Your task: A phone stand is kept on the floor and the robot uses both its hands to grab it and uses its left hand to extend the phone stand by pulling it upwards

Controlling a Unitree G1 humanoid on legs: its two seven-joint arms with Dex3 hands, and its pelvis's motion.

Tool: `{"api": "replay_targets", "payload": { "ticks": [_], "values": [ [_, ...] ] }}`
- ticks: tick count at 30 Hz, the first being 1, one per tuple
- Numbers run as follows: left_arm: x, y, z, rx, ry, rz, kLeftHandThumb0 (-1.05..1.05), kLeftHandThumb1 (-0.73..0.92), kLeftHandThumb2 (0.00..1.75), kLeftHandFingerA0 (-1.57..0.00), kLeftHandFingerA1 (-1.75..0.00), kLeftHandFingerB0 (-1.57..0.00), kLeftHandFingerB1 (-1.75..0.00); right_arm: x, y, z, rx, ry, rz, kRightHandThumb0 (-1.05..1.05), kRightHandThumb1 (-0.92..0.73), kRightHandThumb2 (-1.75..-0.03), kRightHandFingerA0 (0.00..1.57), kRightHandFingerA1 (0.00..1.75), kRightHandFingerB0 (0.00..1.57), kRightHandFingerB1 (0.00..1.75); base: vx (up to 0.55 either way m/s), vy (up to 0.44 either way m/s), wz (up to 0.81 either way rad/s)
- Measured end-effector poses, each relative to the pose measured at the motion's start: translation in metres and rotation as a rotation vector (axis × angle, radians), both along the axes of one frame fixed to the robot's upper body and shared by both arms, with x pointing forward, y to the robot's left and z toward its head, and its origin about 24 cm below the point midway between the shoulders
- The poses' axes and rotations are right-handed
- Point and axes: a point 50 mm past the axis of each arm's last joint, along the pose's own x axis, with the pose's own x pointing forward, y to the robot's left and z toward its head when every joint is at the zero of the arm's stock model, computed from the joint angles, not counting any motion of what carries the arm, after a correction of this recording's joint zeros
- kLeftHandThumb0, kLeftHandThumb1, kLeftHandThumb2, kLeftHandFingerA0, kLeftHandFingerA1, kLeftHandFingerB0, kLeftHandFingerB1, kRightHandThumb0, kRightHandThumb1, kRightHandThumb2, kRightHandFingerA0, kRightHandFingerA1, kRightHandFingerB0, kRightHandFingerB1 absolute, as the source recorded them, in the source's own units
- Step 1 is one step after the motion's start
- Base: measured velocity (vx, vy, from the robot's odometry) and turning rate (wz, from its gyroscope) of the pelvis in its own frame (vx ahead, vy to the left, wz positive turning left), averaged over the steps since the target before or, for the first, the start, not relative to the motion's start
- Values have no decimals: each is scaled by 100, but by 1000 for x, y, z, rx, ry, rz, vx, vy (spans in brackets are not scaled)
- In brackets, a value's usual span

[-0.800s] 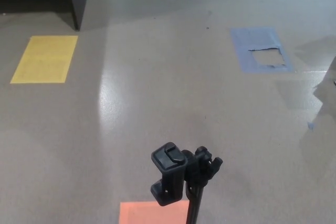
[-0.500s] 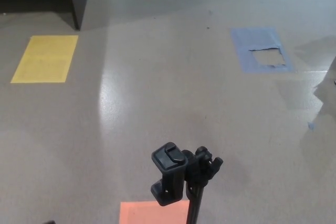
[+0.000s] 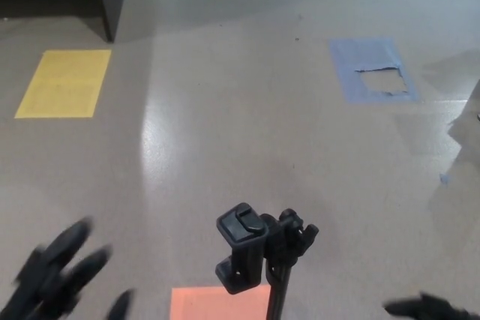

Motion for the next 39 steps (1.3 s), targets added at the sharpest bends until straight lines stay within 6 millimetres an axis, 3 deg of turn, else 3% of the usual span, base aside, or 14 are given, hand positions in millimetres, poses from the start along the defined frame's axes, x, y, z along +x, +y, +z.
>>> {"api": "replay_targets", "payload": {
  "ticks": [1,3,4,6,7,13,14,18,28,31,32,35,36,39],
  "values": [
    [2,-5,6,-4,-34,-21,-53,51,56,-49,-39,-41,-34,3,3,2,6,-14,9,-105,-48,-57,88,123,60,106,0,0,0],
    [7,-22,26,-29,-133,-78,-53,51,56,-49,-39,-41,-34,13,14,8,43,-54,9,-105,-48,-57,88,123,60,106,0,0,0],
    [8,-27,33,-35,-167,-98,-52,53,57,-51,-39,-41,-34,15,19,9,59,-66,8,-39,-2,-78,138,128,144,130,0,0,0],
    [11,-38,49,-47,-241,-141,-52,53,57,-51,-39,-41,-34,21,30,11,104,-92,-5,-39,-2,-78,138,128,144,130,0,0,0],
    [12,-44,61,-52,-291,-166,-49,51,56,-52,-40,-40,-34,26,36,13,142,-109,-18,-62,-30,-98,157,146,157,148,0,0,0],
    [18,-59,86,-48,-382,-221,-56,44,77,-46,-51,-35,-45,37,54,18,228,-157,-68,-73,-24,-90,157,143,151,147,0,0,0],
    [18,-59,86,-47,-381,-221,-51,54,57,-53,-41,-40,-35,37,55,18,231,-157,-71,-61,-12,-87,157,146,157,147,0,0,0],
    [22,-64,86,-41,-360,-234,-58,44,78,-47,-53,-33,-46,38,57,13,240,-150,-91,-100,-39,-80,124,106,106,91,0,0,0],
    [29,-72,76,-32,-298,-252,-53,55,57,-50,-40,-37,-33,40,60,11,245,-152,-81,-105,-50,-57,91,102,83,86,0,0,0],
    [29,-72,74,-33,-283,-254,-52,55,57,-51,-40,-36,-33,40,61,11,244,-147,-68,-105,-53,-59,41,104,28,84,0,0,0],
    [29,-72,72,-33,-278,-254,-54,55,57,-49,-40,-35,-33,40,62,11,241,-141,-54,-57,12,-74,0,66,0,63,0,0,0],
    [29,-74,69,-36,-260,-260,-54,55,57,-49,-40,-35,-33,41,64,12,175,-119,35,-57,12,-74,0,66,0,63,0,0,0],
    [29,-74,68,-36,-258,-260,-57,55,58,-47,-40,-33,-33,41,64,13,164,-116,46,-105,-53,-61,0,70,0,45,0,0,0],
    [29,-75,67,-37,-250,-264,-56,56,58,-47,-40,-31,-32,40,65,12,150,-94,84,-105,-51,-60,0,71,0,45,0,0,0]
  ]
}}
